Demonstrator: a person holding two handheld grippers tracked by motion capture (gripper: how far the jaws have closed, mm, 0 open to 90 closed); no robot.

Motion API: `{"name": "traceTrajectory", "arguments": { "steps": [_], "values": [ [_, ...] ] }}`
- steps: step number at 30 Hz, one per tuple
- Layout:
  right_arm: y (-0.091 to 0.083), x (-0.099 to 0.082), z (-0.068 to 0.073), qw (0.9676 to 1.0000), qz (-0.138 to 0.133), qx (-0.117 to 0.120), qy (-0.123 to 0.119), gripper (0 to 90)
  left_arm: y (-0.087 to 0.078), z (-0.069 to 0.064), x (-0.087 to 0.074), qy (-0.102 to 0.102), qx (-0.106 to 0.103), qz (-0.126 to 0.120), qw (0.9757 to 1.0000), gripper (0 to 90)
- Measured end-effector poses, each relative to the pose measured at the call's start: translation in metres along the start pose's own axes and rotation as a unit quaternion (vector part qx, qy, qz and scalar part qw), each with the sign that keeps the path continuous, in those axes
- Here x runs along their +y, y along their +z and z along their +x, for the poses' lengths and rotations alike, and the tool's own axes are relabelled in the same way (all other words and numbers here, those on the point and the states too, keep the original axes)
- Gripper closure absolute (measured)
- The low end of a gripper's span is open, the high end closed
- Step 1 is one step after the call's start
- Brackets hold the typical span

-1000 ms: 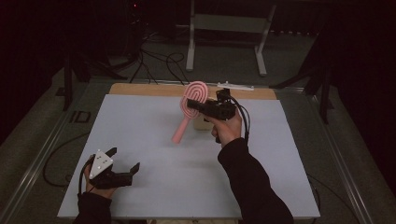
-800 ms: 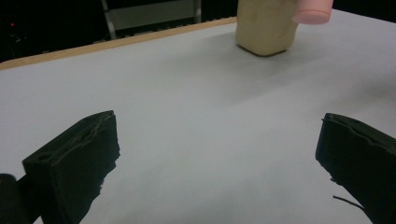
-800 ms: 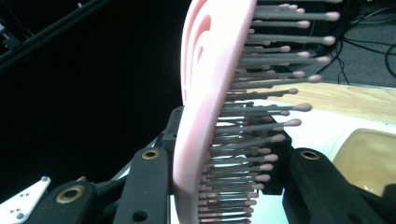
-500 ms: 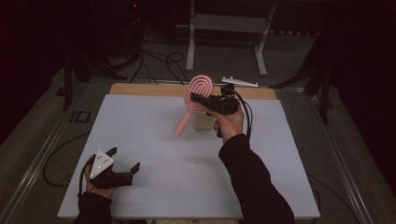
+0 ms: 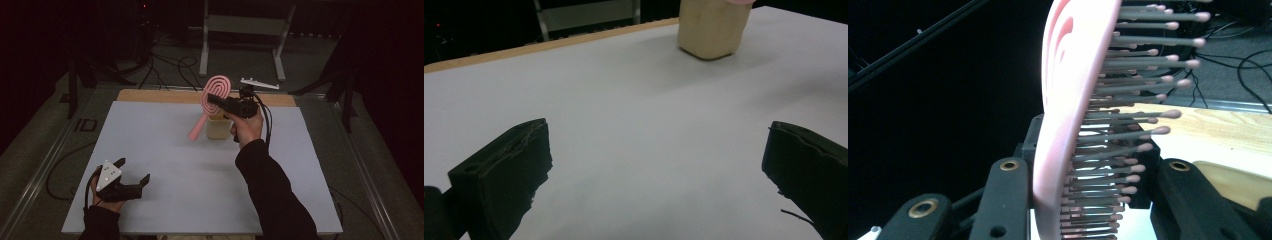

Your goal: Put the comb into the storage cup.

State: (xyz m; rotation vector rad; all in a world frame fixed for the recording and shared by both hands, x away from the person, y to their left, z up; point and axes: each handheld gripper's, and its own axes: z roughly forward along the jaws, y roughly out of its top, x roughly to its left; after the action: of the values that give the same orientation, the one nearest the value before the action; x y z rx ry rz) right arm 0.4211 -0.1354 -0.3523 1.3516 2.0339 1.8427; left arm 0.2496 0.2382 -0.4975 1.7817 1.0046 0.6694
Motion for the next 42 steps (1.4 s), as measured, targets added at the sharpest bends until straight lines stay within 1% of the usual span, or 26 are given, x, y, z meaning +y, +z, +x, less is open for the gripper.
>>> {"name": "traceTrajectory", "arguments": {
  "steps": [2, 7, 13, 18, 23, 30, 36, 42],
  "values": [
    [0.000, 0.002, 0.000, 1.0000, -0.001, -0.002, -0.003, 63.7, 0.000, 0.000, 0.000, 0.000, -0.001, 0.000, 1.0000, 0.2],
    [0.001, 0.007, 0.000, 1.0000, -0.006, 0.000, 0.003, 63.7, 0.001, 0.000, 0.000, 0.001, -0.001, 0.000, 1.0000, 0.2],
    [0.004, 0.011, -0.002, 0.9999, -0.008, -0.008, 0.002, 63.7, 0.001, 0.000, 0.000, 0.000, -0.001, 0.001, 1.0000, 0.2],
    [0.006, 0.014, -0.004, 0.9998, -0.008, -0.019, -0.006, 63.7, 0.001, 0.000, 0.000, 0.001, -0.001, 0.000, 1.0000, 0.2],
    [0.007, 0.017, -0.006, 0.9996, -0.010, -0.025, -0.005, 63.7, 0.000, 0.000, 0.000, 0.001, -0.001, -0.001, 1.0000, 0.2],
    [0.007, 0.022, -0.007, 0.9993, -0.015, -0.033, -0.012, 63.7, 0.001, -0.001, 0.000, 0.001, -0.001, 0.000, 1.0000, 0.2],
    [0.009, 0.026, -0.008, 0.9988, -0.012, -0.041, -0.023, 63.7, 0.000, 0.000, 0.000, 0.001, -0.001, -0.001, 1.0000, 0.2],
    [0.010, 0.029, -0.010, 0.9987, -0.016, -0.044, -0.020, 63.7, 0.000, -0.001, 0.000, 0.001, 0.000, -0.002, 1.0000, 0.2]
  ]
}}
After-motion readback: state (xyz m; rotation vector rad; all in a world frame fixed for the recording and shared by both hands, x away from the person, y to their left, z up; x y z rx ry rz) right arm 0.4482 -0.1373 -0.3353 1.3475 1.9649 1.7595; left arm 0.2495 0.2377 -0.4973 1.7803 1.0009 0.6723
